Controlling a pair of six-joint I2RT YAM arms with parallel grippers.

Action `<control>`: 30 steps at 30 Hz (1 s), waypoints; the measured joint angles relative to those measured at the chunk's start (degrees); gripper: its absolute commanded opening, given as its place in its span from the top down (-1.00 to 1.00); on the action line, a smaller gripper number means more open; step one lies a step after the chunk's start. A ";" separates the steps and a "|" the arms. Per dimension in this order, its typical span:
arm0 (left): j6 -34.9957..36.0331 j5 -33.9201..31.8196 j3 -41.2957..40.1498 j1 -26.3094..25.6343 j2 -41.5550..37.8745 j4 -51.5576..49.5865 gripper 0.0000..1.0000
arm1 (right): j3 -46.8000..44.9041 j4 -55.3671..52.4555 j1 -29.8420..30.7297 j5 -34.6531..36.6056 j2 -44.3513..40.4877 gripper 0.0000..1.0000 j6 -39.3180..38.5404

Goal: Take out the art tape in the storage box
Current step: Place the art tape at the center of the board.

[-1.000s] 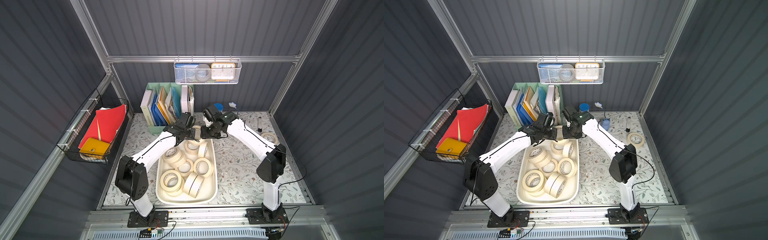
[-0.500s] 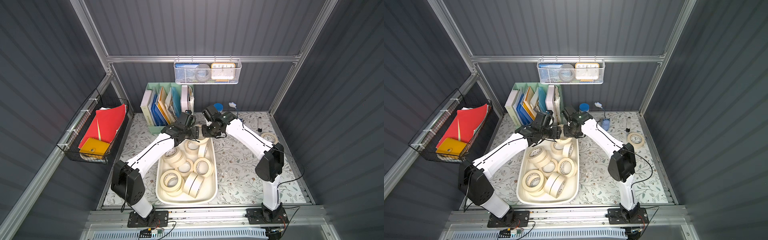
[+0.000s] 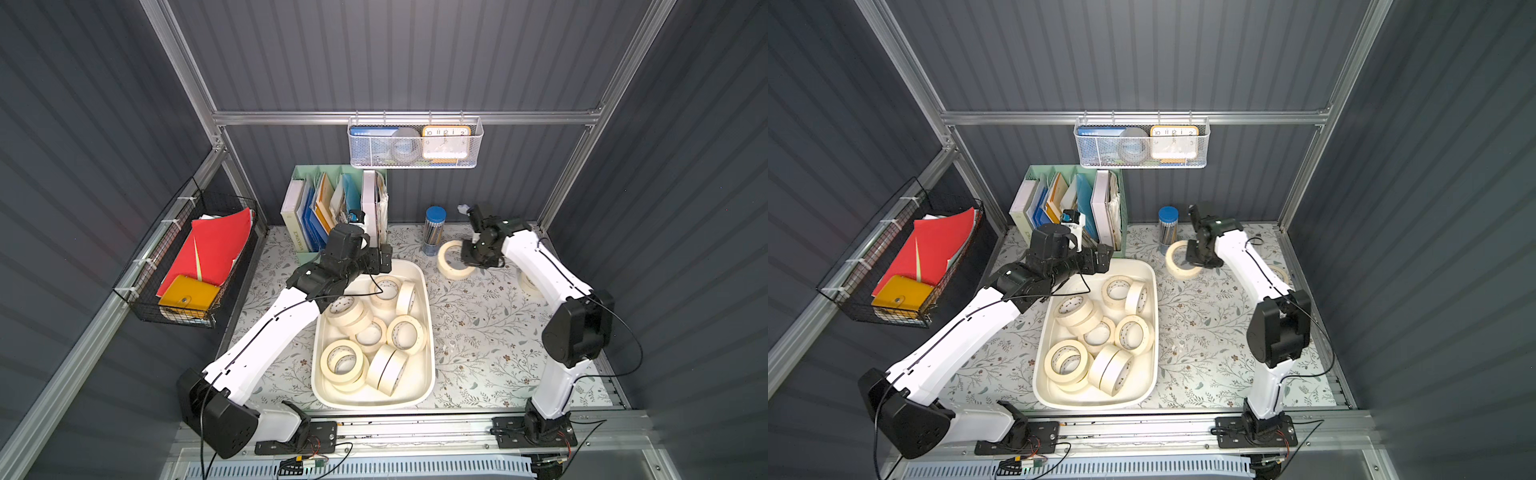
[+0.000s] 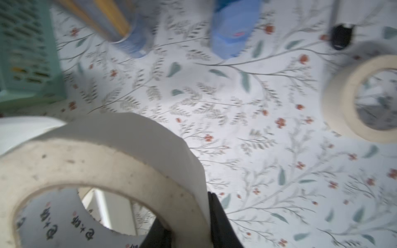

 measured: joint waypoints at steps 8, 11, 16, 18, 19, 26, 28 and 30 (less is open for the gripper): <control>-2.84 -0.48 -11.93 3.78 0.28 -1.51 -0.79 | -2.43 -0.94 -12.46 -1.18 6.29 1.00 -3.78; -3.74 0.07 -13.44 6.05 -0.17 -1.77 -0.77 | -2.43 -0.55 -14.93 -2.62 10.84 1.00 -4.61; -4.76 0.90 -15.41 8.46 -2.58 -2.03 -0.76 | -2.45 -0.59 -17.88 -4.09 14.10 1.00 -5.09; -5.16 1.18 -16.02 8.61 -3.23 -2.10 -0.76 | -2.45 -0.37 -19.10 -4.72 14.29 1.00 -5.42; -5.31 1.31 -16.44 8.59 -3.43 -2.10 -0.75 | -2.45 -0.20 -19.91 -5.09 14.36 1.00 -5.66; -5.81 2.45 -18.05 8.61 -3.48 -2.08 -0.76 | -2.36 1.60 -25.66 -5.92 18.12 1.00 -7.41; -5.84 2.62 -18.05 8.61 -3.50 -2.12 -0.77 | -1.90 2.08 -26.86 -5.92 19.63 1.00 -7.63; -5.86 2.67 -18.05 8.61 -3.50 -2.12 -0.77 | -0.81 2.21 -27.71 -6.40 20.68 1.00 -7.87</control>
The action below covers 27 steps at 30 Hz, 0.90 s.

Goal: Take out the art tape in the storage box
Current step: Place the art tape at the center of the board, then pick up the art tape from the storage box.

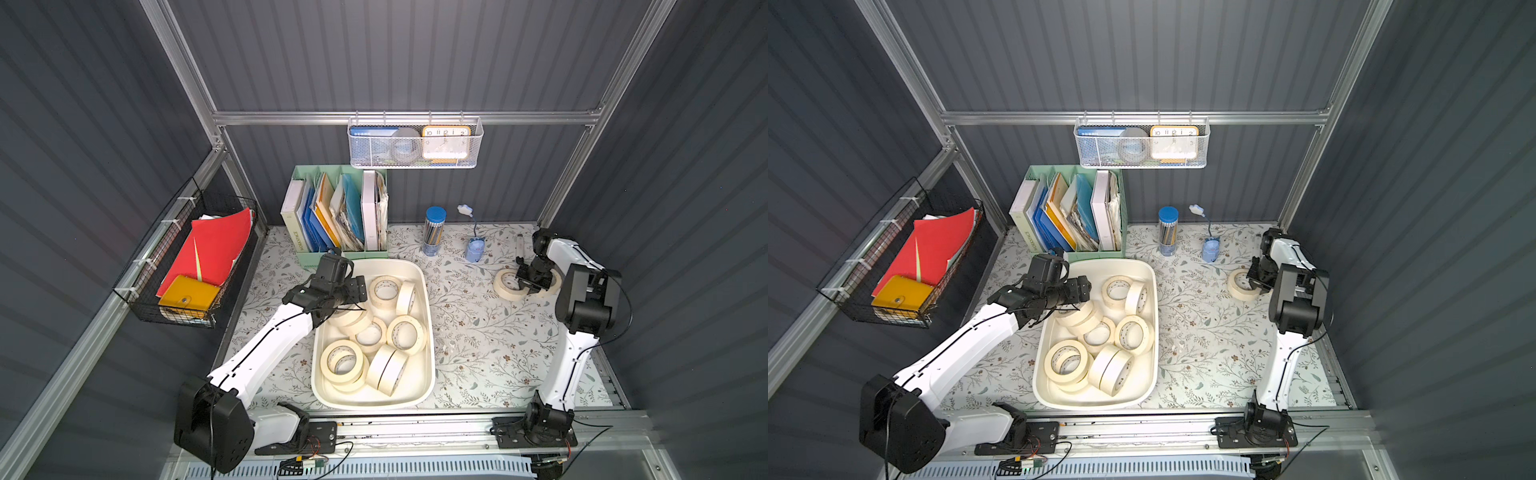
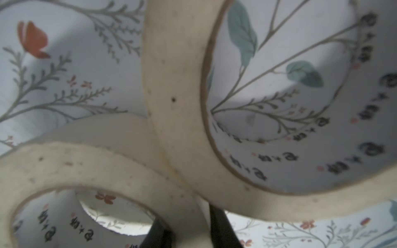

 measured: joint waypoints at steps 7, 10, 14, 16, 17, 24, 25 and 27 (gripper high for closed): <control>-0.31 -0.04 0.02 0.00 -0.13 -0.02 -0.90 | 1.57 2.91 -0.66 0.09 1.25 0.40 0.07; -0.63 -0.09 0.02 0.00 -0.15 -0.09 -0.92 | 0.83 4.15 -0.52 -0.26 1.05 -0.07 0.50; -0.68 -0.24 0.02 -0.02 -0.15 -0.28 -0.92 | -1.53 5.22 -0.15 -0.61 -0.46 -0.28 0.20; -0.81 -0.28 0.02 0.00 -0.15 -0.33 -0.90 | -2.73 5.25 0.20 -0.59 -2.29 -0.29 -0.04; -0.85 -0.28 0.04 0.00 -0.15 -0.37 -0.88 | -3.30 5.07 0.50 -0.61 -3.74 -0.29 -0.04; -1.29 0.52 0.04 0.00 0.68 -1.05 -0.75 | -7.80 3.91 9.68 -0.46 -19.15 -0.29 -0.13; -1.31 1.01 0.04 0.00 1.01 -1.09 -0.75 | -8.46 3.58 12.22 -0.90 -21.35 -0.29 -0.17; -1.27 2.47 0.02 0.00 1.70 -1.07 -0.77 | -9.84 2.89 17.03 -2.58 -24.74 -0.29 -0.17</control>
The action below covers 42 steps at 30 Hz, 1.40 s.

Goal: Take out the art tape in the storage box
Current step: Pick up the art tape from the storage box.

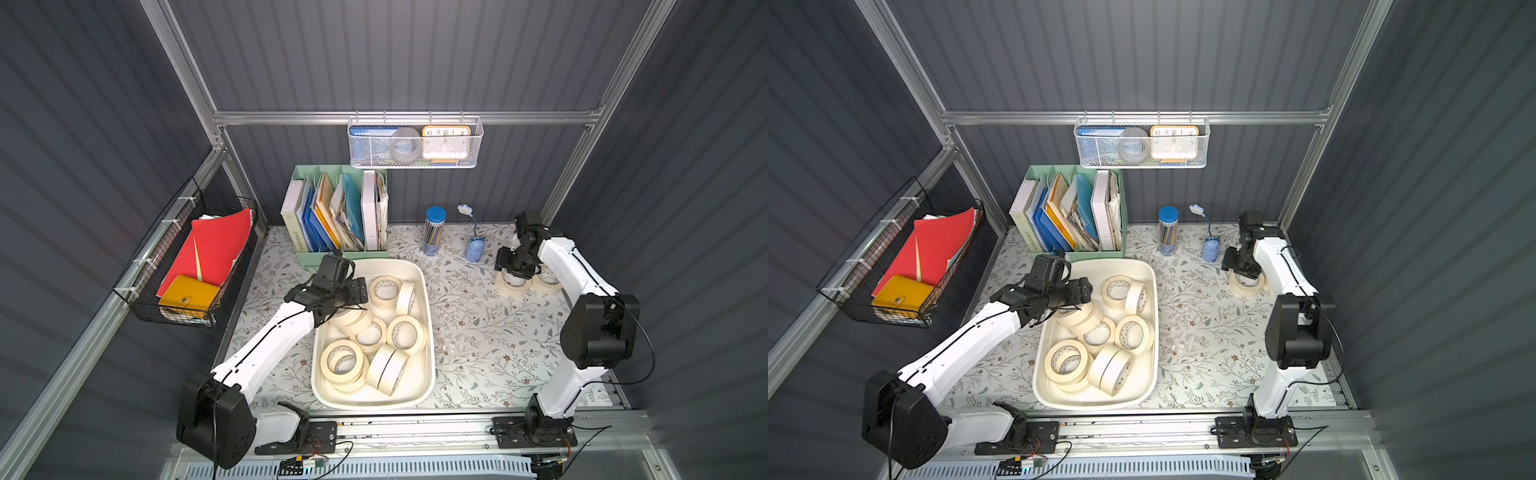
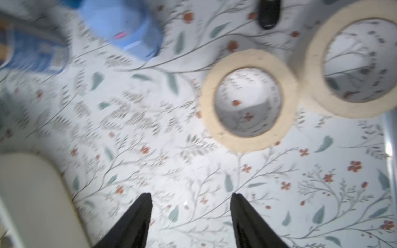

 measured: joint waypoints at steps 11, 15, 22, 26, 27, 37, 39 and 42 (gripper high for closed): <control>0.74 5.33 -1.60 0.00 5.62 0.85 -0.83 | -9.14 -4.07 12.50 -6.75 -6.01 -0.29 0.92; 0.76 6.34 -2.21 -0.02 6.88 1.07 -0.68 | -10.03 -4.94 13.97 -7.23 -7.85 -0.29 1.51; 1.99 6.73 -2.32 0.50 9.94 3.67 -0.42 | -10.03 -5.05 14.58 -7.21 -10.34 -0.29 1.95; 2.62 6.73 -2.32 0.87 10.86 4.35 -0.11 | -10.03 -5.20 14.60 -7.19 -10.91 -0.29 1.92; 2.82 6.78 -2.32 0.96 10.97 4.37 0.01 | -10.03 -5.27 14.60 -7.19 -10.95 -0.28 1.92; 3.48 9.14 -0.63 0.94 11.47 1.73 0.67 | -9.25 -5.90 14.60 -6.99 -11.02 -0.27 1.70; 3.74 9.46 1.09 0.76 11.91 -0.20 0.73 | -8.98 -5.92 14.60 -6.73 -11.06 -0.27 1.73; 5.33 9.70 5.53 0.00 13.09 -2.23 0.78 | -8.20 -6.12 14.60 -6.54 -11.47 -0.27 1.77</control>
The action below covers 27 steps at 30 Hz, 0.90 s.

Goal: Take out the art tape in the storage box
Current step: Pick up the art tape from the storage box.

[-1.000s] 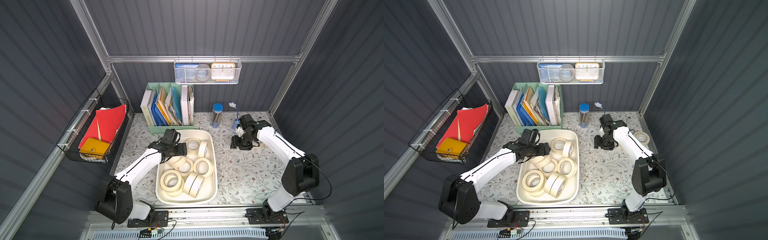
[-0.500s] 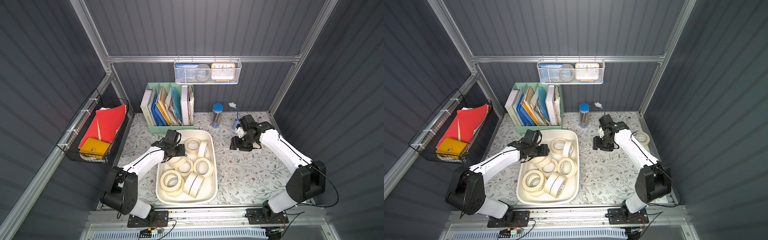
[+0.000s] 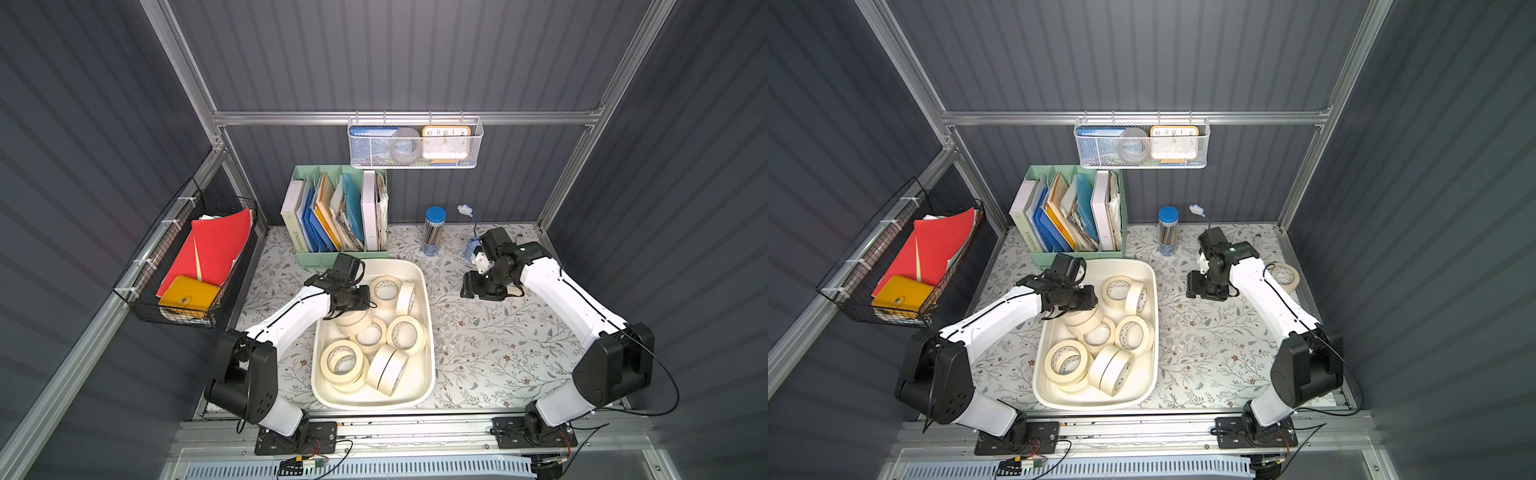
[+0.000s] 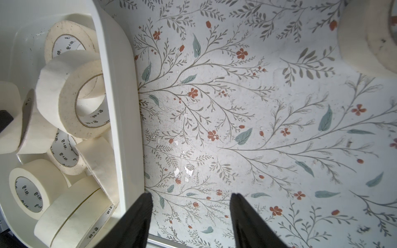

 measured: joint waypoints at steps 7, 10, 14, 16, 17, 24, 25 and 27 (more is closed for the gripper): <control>11.63 -1.11 11.41 -7.72 4.17 -2.38 1.00 | 6.62 -0.28 2.08 -3.41 -0.42 -0.26 0.44; 18.40 -0.55 11.56 -10.47 4.26 -3.02 1.00 | 8.35 0.70 3.98 -7.89 -0.37 -0.24 1.03; 28.61 0.28 9.51 -11.30 3.23 -3.28 1.00 | 8.94 2.34 5.51 -14.40 0.37 -0.24 2.21; 33.51 1.22 8.00 -11.34 1.95 -3.50 1.00 | 8.94 3.39 5.88 -17.49 1.18 -0.23 2.99; 36.26 1.97 7.23 -11.34 1.03 -3.78 1.00 | 8.94 3.89 6.08 -18.86 1.66 -0.22 3.43; 51.80 9.03 6.21 -12.70 -3.43 -8.02 1.00 | 9.20 6.14 7.10 -24.55 6.03 -0.22 4.85; 53.40 9.94 6.21 -12.96 -3.54 -8.85 1.00 | 9.33 6.38 7.32 -25.07 6.71 -0.22 4.92; 55.74 11.23 6.21 -13.38 -3.52 -10.27 1.00 | 9.73 6.60 7.89 -25.86 7.89 -0.22 4.94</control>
